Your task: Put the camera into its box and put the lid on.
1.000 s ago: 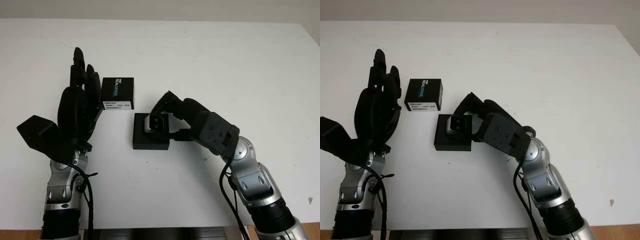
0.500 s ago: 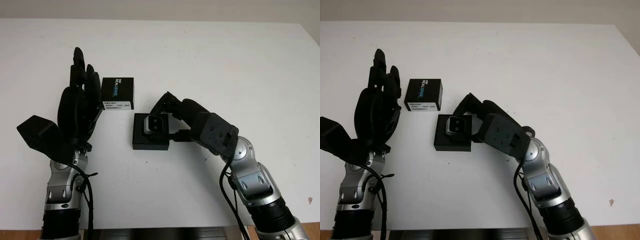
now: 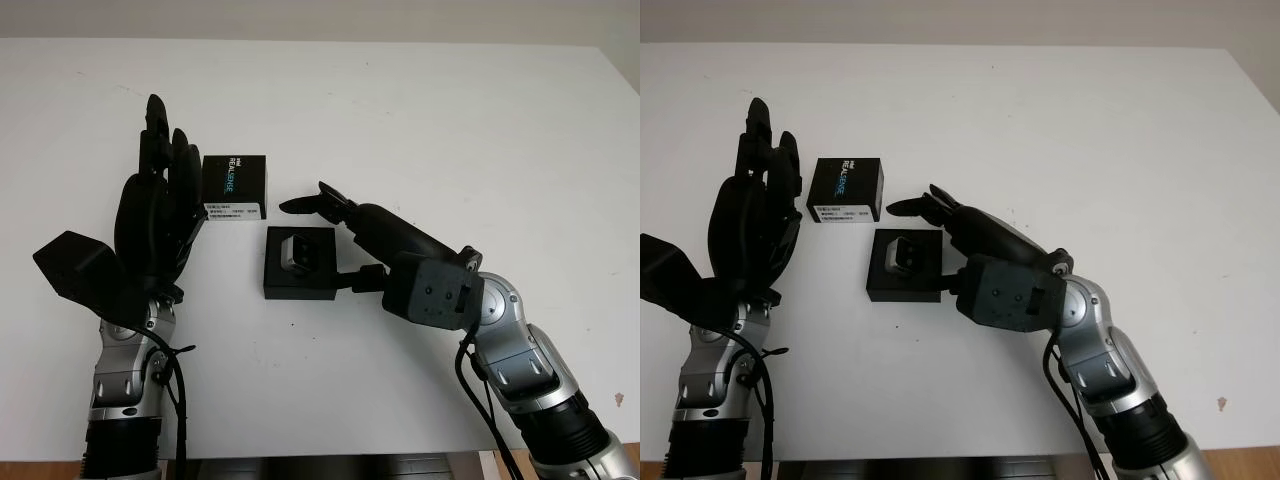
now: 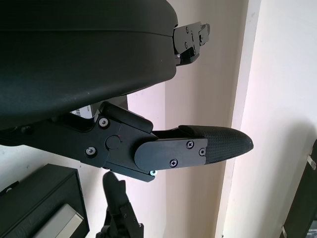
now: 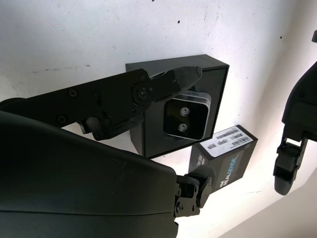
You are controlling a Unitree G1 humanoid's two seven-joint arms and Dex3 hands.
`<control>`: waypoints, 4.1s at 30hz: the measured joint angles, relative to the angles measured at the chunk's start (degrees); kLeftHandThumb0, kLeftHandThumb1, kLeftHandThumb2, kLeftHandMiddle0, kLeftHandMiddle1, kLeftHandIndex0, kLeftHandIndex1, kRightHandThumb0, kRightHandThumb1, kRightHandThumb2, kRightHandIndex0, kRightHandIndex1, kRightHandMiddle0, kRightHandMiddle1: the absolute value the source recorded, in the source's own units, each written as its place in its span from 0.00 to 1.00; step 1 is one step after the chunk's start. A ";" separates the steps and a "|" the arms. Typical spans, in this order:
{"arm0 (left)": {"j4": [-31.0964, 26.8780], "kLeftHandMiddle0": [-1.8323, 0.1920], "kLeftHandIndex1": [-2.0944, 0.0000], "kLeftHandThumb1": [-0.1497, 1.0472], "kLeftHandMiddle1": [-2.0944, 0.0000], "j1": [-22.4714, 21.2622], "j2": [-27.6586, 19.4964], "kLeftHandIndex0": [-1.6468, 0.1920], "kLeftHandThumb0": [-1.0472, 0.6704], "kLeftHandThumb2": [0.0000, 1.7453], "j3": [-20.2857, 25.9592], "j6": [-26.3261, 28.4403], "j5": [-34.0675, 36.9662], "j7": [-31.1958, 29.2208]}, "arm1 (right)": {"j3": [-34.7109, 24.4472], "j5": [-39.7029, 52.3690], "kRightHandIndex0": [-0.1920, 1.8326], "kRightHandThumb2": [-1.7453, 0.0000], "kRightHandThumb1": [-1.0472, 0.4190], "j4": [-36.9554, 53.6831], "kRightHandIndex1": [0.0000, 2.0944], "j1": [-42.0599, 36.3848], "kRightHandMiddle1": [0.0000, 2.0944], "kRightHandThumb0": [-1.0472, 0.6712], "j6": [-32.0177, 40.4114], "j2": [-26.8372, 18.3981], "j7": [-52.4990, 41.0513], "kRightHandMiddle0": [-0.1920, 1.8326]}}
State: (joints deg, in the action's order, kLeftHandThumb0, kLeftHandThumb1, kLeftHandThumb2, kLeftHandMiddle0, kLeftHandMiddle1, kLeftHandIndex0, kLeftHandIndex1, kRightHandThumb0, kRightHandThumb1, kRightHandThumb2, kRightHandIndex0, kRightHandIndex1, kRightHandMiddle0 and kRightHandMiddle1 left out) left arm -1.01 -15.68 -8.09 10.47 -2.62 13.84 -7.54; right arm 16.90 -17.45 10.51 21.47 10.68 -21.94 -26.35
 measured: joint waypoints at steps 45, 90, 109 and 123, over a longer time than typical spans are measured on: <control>0.05 1.00 1.00 1.00 1.00 0.21 -0.50 1.00 0.19 0.28 1.09 0.08 0.20 -0.68 | -0.42 -16.91 0.12 0.97 0.07 -4.97 0.06 -8.89 0.41 0.23 -17.11 5.90 22.66 0.08; 1.79 1.00 1.00 1.00 1.00 0.09 -1.02 1.00 0.19 0.27 1.34 0.34 0.26 -1.52 | -1.80 -7.12 0.14 0.97 0.05 -2.12 0.04 -7.45 0.53 0.28 -6.44 9.62 13.60 0.03; 1.85 1.00 1.00 1.00 1.00 0.04 -1.04 1.00 0.19 0.27 1.63 0.18 0.26 -1.71 | -0.61 -9.44 0.16 0.97 0.07 -3.92 0.05 -6.97 0.57 0.30 -9.22 9.38 17.13 0.07; 1.86 1.00 1.00 1.00 1.00 0.05 -1.10 1.00 0.19 0.27 1.68 0.10 0.25 -2.10 | 0.64 -15.10 0.18 0.97 0.06 -12.08 0.06 -6.31 0.75 0.35 -18.48 9.13 26.90 0.07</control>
State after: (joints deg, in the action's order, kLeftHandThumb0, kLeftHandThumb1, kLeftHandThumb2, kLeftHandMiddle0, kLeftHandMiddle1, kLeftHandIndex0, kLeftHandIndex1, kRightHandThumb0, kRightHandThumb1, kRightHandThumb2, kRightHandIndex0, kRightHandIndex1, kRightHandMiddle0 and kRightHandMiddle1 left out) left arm 0.86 -15.64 -9.19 12.16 -2.52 14.09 -9.64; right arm 17.53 -32.54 -1.57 15.16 -7.80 -12.81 0.55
